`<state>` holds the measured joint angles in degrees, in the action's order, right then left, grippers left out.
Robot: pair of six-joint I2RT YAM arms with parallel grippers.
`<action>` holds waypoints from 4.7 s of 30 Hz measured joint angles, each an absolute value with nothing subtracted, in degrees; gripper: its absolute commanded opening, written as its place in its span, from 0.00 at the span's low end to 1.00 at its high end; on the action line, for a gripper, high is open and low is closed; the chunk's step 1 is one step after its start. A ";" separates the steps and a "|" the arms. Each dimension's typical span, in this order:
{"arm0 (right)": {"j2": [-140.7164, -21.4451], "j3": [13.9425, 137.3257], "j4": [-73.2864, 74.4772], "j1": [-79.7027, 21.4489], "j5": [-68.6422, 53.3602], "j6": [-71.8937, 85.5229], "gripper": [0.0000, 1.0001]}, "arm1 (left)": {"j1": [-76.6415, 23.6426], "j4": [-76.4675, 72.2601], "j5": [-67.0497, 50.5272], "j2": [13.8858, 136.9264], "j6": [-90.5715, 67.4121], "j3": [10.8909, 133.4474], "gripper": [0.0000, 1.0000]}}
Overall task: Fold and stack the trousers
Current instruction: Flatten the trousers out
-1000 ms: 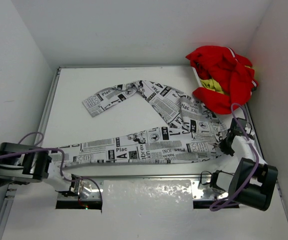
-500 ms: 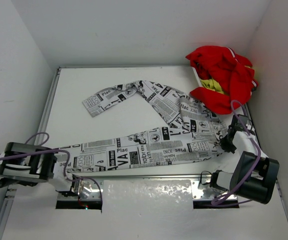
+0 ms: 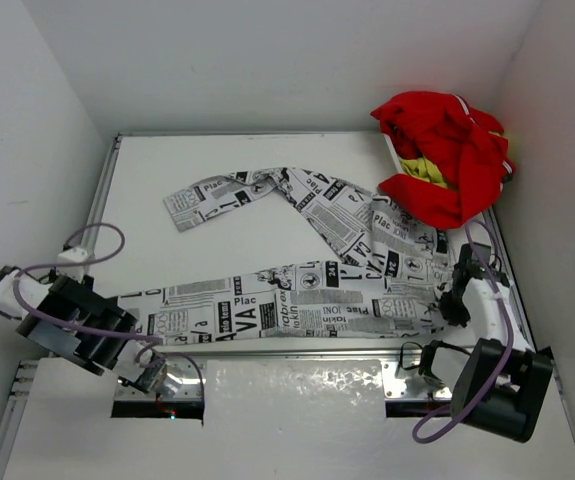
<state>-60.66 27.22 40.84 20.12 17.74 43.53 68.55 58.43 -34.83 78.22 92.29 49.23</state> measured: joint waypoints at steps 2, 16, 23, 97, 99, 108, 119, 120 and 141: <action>-60.66 26.85 43.86 20.12 19.35 46.33 0.54 | 63.24 54.33 -33.43 79.15 82.85 51.51 0.38; -59.90 43.03 35.97 17.63 24.53 38.06 0.73 | 23.88 36.47 -19.53 95.46 37.74 69.65 0.53; -69.60 46.11 29.58 15.57 16.12 32.69 0.72 | 18.13 31.97 -16.45 114.67 26.70 87.55 0.61; -97.17 51.13 26.28 14.06 4.91 33.04 0.72 | 25.28 30.98 -17.04 79.29 61.14 61.43 0.00; -97.14 51.13 26.35 14.06 4.84 32.95 0.72 | 21.65 26.00 -15.27 83.37 57.52 68.95 0.00; -94.32 48.16 24.77 14.04 4.27 32.95 0.72 | 16.75 -1.34 -18.48 85.47 53.89 62.65 0.00; -83.15 45.98 25.43 5.10 6.35 28.67 0.70 | 17.74 26.22 -26.50 69.80 86.35 27.00 0.00; -81.97 46.46 24.97 3.20 6.42 27.70 0.70 | 17.74 27.97 -26.76 69.10 88.79 27.03 0.00; -88.12 58.19 19.35 -11.51 1.17 20.34 0.70 | 17.85 42.92 -30.04 66.59 72.23 54.87 0.58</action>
<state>-88.12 58.19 19.35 -11.51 1.17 20.34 17.85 42.92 -30.04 66.59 72.23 54.87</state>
